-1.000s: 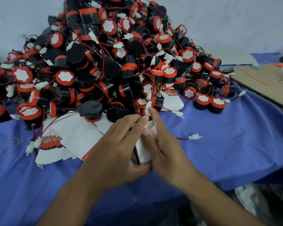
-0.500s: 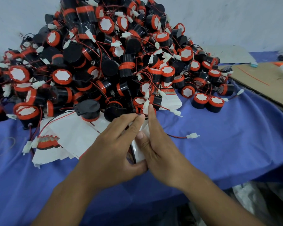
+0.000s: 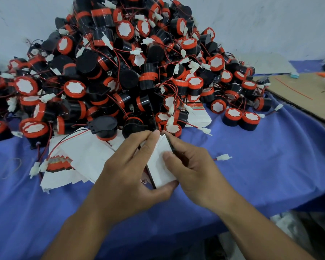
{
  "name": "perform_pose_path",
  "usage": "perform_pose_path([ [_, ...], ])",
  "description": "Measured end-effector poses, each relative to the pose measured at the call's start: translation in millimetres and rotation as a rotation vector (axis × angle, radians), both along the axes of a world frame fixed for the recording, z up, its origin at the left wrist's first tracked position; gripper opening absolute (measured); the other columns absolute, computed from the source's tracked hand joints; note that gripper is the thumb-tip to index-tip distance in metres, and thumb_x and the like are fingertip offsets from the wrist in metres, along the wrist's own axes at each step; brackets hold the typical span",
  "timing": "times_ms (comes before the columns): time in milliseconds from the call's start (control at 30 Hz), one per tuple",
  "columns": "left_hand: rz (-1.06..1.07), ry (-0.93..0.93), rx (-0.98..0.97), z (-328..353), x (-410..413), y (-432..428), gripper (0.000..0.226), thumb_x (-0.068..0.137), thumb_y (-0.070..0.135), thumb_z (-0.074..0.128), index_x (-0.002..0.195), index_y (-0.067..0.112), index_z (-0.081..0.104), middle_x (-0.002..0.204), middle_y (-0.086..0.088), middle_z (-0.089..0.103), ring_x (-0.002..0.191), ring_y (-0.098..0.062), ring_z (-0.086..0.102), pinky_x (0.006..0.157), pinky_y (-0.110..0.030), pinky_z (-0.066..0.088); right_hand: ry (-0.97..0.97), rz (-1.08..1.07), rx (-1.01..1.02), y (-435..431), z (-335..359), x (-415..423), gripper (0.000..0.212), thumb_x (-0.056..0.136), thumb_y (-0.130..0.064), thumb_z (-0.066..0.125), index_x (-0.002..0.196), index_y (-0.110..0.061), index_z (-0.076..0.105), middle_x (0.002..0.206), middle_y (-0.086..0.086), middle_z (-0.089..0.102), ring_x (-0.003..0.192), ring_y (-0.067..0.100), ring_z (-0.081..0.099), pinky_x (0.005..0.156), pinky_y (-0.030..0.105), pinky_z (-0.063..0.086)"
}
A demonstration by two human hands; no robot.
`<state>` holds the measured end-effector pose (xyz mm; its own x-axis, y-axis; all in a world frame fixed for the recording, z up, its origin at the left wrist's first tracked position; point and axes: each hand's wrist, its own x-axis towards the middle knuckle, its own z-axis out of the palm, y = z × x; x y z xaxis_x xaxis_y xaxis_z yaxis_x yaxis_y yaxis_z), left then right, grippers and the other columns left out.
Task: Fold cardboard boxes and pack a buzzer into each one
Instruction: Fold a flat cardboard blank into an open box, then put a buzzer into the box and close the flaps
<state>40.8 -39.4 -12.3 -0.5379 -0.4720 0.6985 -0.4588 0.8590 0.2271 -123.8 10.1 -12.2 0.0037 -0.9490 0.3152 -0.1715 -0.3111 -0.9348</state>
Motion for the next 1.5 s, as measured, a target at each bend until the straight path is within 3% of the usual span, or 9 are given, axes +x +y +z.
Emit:
perform_pose_path([
  [300,-0.097,0.027,-0.058,-5,-3,1,0.083,0.087,0.047,0.072,0.145,-0.005,0.041,0.144,-0.015,0.047,0.134,-0.026,0.048,0.109,-0.033,0.042,0.178,0.039,0.132,8,10,-18,0.031,0.092,-0.038,0.071,0.122,-0.033,0.063,0.11,-0.013,0.072,0.103,0.009,0.069,0.084,0.028,0.057],
  [467,-0.129,-0.236,-0.018,-4,12,-6,0.088,0.087,0.058,0.062,0.153,0.007,0.033,0.16,-0.005,0.028,0.15,-0.027,0.024,0.119,-0.042,0.028,0.826,-0.055,-0.294,12,2,-30,0.041,0.081,-0.024,0.079,0.117,-0.014,0.061,0.119,-0.004,0.061,0.119,0.014,0.053,0.104,0.028,0.041],
  [667,0.119,-0.351,-0.07,-8,11,-7,0.062,0.06,0.031,0.092,0.109,0.0,0.068,0.108,-0.018,0.062,0.094,-0.037,0.063,0.077,-0.048,0.058,1.191,-0.272,-0.322,12,-13,-18,0.042,0.076,-0.026,0.083,0.104,-0.006,0.06,0.139,0.018,0.056,0.144,0.036,0.04,0.116,0.047,0.038],
  [767,0.245,-0.3,-0.072,-14,7,-4,0.062,0.062,0.03,0.091,0.108,-0.004,0.069,0.102,-0.02,0.067,0.084,-0.038,0.067,0.071,-0.045,0.058,1.185,-0.451,-0.13,12,-8,-9,0.055,0.063,-0.04,0.093,0.094,-0.01,0.059,0.118,0.012,0.067,0.108,0.031,0.066,0.079,0.041,0.06],
  [867,0.319,-0.287,0.009,-26,-2,1,0.067,0.058,0.025,0.094,0.11,-0.009,0.069,0.103,-0.023,0.072,0.081,-0.041,0.072,0.063,-0.045,0.06,1.186,-0.518,0.044,11,-5,-1,0.055,0.069,-0.043,0.088,0.092,-0.019,0.044,0.095,0.001,0.065,0.071,0.023,0.065,0.047,0.032,0.043],
  [1100,0.155,0.003,0.413,-32,-1,15,0.037,0.084,0.039,0.075,0.117,0.025,0.067,0.113,0.012,0.069,0.099,-0.012,0.064,0.085,-0.02,0.05,1.267,-0.427,0.253,16,-23,6,0.03,0.1,-0.025,0.056,0.111,-0.019,0.029,0.125,0.004,0.05,0.089,0.03,0.066,0.055,0.035,0.03],
  [1233,0.136,0.011,0.737,-29,15,4,0.035,0.079,0.048,0.076,0.104,0.049,0.053,0.095,0.026,0.063,0.084,0.006,0.058,0.066,-0.009,0.043,1.274,-0.346,0.277,23,-8,9,0.04,0.098,-0.057,0.048,0.102,-0.021,0.03,0.116,0.001,0.054,0.087,0.03,0.065,0.047,0.032,0.015],
  [1367,0.058,-0.001,0.824,-27,24,-3,0.04,0.07,0.06,0.076,0.096,0.044,0.049,0.072,0.027,0.059,0.058,-0.002,0.05,0.052,-0.014,0.039,1.023,-0.352,0.14,25,5,-8,0.055,0.084,-0.081,0.026,0.101,-0.032,0.046,0.077,-0.009,0.056,0.071,0.017,0.061,0.054,0.033,0.039],
  [1500,0.103,-0.042,0.771,-26,31,-9,0.045,0.072,0.05,0.079,0.104,0.049,0.047,0.082,0.033,0.06,0.065,0.002,0.054,0.053,-0.012,0.04,0.636,-0.467,0.198,3,1,-50,0.035,0.093,-0.06,0.049,0.086,-0.027,0.058,0.068,-0.014,0.065,0.059,0.003,0.06,0.058,0.023,0.045],
])
